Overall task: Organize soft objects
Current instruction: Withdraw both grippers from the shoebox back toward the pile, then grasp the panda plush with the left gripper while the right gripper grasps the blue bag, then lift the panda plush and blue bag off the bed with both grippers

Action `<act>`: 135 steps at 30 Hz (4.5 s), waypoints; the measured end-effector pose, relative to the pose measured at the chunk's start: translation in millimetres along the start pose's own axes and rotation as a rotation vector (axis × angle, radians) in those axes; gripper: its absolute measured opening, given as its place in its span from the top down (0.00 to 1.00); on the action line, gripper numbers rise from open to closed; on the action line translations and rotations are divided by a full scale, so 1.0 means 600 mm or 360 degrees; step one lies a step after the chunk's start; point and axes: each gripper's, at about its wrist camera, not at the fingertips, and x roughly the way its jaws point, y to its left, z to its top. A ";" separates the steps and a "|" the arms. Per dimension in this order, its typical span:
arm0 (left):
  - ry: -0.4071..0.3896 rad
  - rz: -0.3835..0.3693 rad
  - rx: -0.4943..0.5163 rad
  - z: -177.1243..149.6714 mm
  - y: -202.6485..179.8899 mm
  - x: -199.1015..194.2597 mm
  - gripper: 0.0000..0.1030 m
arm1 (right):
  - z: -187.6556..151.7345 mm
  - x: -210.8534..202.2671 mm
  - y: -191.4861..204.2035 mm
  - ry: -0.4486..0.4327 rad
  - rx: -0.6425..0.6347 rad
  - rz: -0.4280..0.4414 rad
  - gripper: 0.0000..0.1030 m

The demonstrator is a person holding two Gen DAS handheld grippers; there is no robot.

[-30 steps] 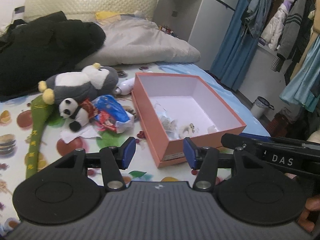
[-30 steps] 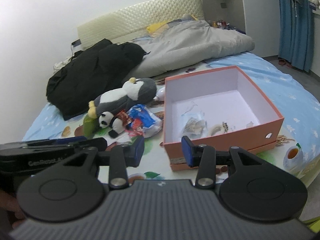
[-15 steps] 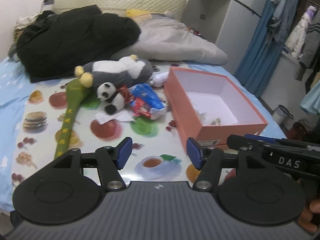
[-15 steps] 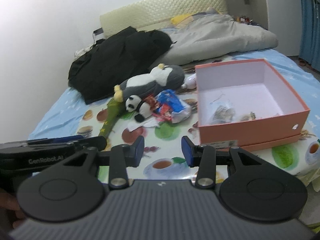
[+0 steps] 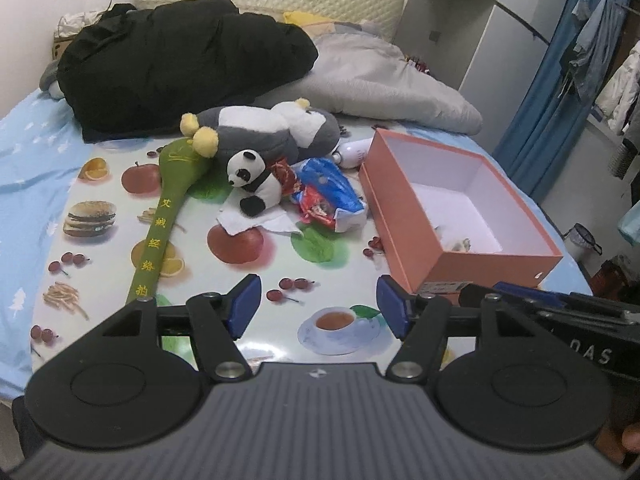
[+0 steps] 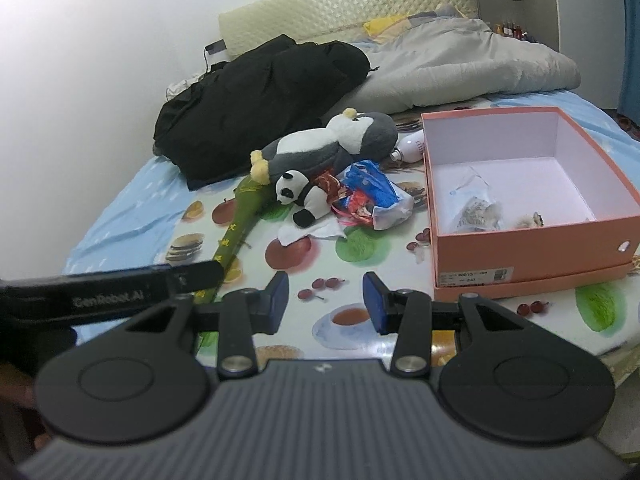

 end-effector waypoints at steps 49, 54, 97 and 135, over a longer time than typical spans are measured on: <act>0.0047 -0.0060 -0.0557 0.160 0.209 0.560 0.34 | 0.152 0.544 -0.080 0.0312 -0.0269 -0.0315 0.50; 0.0037 -0.0074 -0.0555 0.164 0.200 0.566 0.45 | 0.152 0.551 -0.083 0.0346 -0.0250 -0.0282 0.77; 0.0447 -0.0249 -0.0407 -0.039 0.161 0.279 0.48 | -0.028 0.243 0.003 0.0317 -0.0097 -0.0164 0.91; 0.0254 0.0050 -0.0543 -0.018 0.163 0.249 0.17 | -0.065 0.285 -0.029 0.0413 -0.0135 -0.0072 0.90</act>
